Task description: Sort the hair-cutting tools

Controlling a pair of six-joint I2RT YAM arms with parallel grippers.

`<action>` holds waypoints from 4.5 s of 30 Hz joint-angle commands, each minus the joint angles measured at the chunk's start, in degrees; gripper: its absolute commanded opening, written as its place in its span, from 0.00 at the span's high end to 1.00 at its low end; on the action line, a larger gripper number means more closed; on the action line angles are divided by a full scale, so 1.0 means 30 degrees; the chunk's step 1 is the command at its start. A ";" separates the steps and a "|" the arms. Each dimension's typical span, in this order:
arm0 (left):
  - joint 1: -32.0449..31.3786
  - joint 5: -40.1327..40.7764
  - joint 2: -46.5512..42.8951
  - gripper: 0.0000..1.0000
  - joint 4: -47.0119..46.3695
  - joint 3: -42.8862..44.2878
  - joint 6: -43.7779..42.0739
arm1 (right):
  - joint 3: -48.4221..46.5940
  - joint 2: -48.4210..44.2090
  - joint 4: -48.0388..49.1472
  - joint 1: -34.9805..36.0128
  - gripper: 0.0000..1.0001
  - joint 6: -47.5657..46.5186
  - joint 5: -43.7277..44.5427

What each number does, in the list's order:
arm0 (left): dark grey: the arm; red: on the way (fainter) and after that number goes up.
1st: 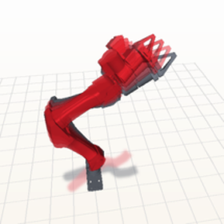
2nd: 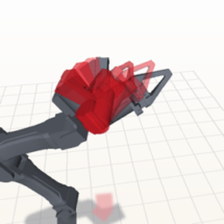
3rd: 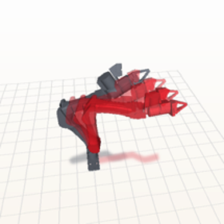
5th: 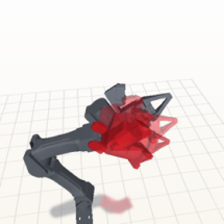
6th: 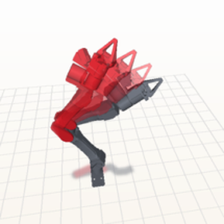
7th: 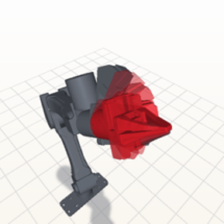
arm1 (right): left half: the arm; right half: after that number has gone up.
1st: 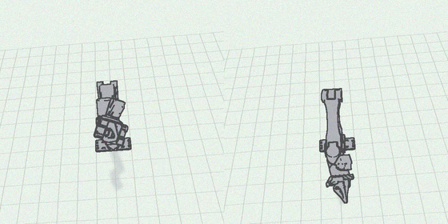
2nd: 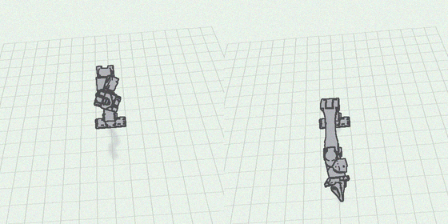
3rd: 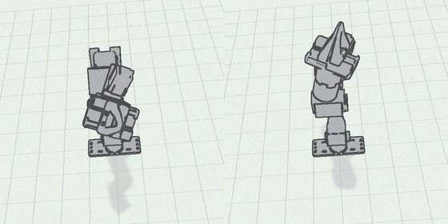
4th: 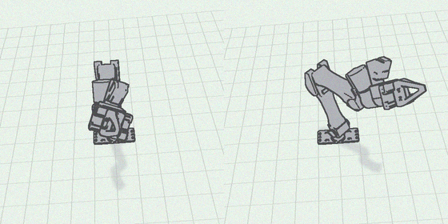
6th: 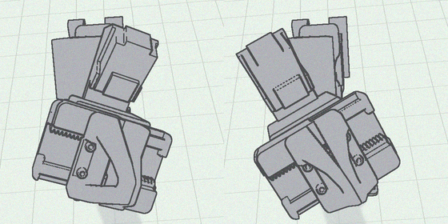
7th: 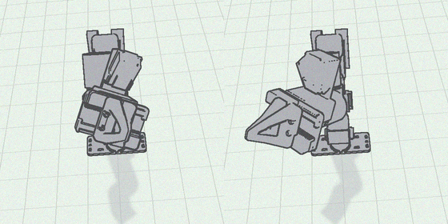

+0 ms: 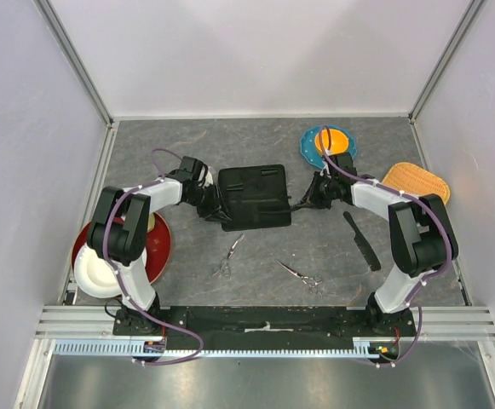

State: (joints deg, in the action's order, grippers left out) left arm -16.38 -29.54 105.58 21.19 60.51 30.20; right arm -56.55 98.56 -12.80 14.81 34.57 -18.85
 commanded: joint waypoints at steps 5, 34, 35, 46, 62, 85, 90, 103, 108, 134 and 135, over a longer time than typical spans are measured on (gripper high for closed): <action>-0.0076 0.1439 -0.0535 0.71 0.0114 -0.0482 0.0130 | -0.1565 0.2212 -0.0335 0.0015 1.00 -0.1591 -0.0102; -0.0867 0.2025 -0.1062 0.80 0.0466 -0.1332 0.0365 | -0.2155 0.5524 0.5990 0.3559 1.00 0.2393 -0.0982; -0.0868 0.2053 -0.1033 0.80 0.0495 -0.1332 0.0365 | -0.2096 0.5611 0.6052 0.3618 1.00 0.2365 -0.0982; -0.0897 0.2140 -0.0653 0.81 0.1429 -0.0835 0.0335 | -0.2711 0.6140 0.4326 0.3765 0.64 0.1429 -0.0163; -0.0897 0.3225 -0.0242 0.84 0.2898 -0.0834 0.0305 | -0.3795 0.5379 0.1308 0.2360 0.43 0.0021 0.1097; -0.0897 0.4896 -0.6216 0.56 0.4011 0.2065 -0.1099 | -0.5379 -0.0128 -0.7392 0.0836 0.31 -0.5572 1.0616; -0.0897 0.4399 -0.7623 0.48 0.2578 0.1601 -0.1744 | -0.4353 -0.0452 -0.8448 0.0018 0.28 -0.6365 1.1234; -0.0897 0.3226 -0.9383 0.41 -0.0735 -0.1244 -0.2828 | -0.1746 -0.0833 -0.9270 -0.2444 0.26 -0.7275 0.9658; -0.0868 0.2962 -0.9178 0.42 -0.0618 -0.1186 -0.2858 | -0.0984 -0.0659 -0.8742 -0.3353 0.28 -0.7187 0.8628; -0.0867 0.3050 -0.8680 0.42 -0.0413 -0.1128 -0.2917 | -0.1012 0.1160 -0.6809 -0.2946 0.87 -0.2500 0.5434; -0.0839 0.3021 -0.8709 0.42 -0.0413 -0.1127 -0.2946 | -0.1041 0.1072 -0.6808 -0.2799 0.88 -0.2412 0.5463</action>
State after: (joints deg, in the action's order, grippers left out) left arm -19.09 -19.59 79.46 22.09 56.64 23.94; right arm -59.96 99.29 -38.83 4.08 23.24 2.15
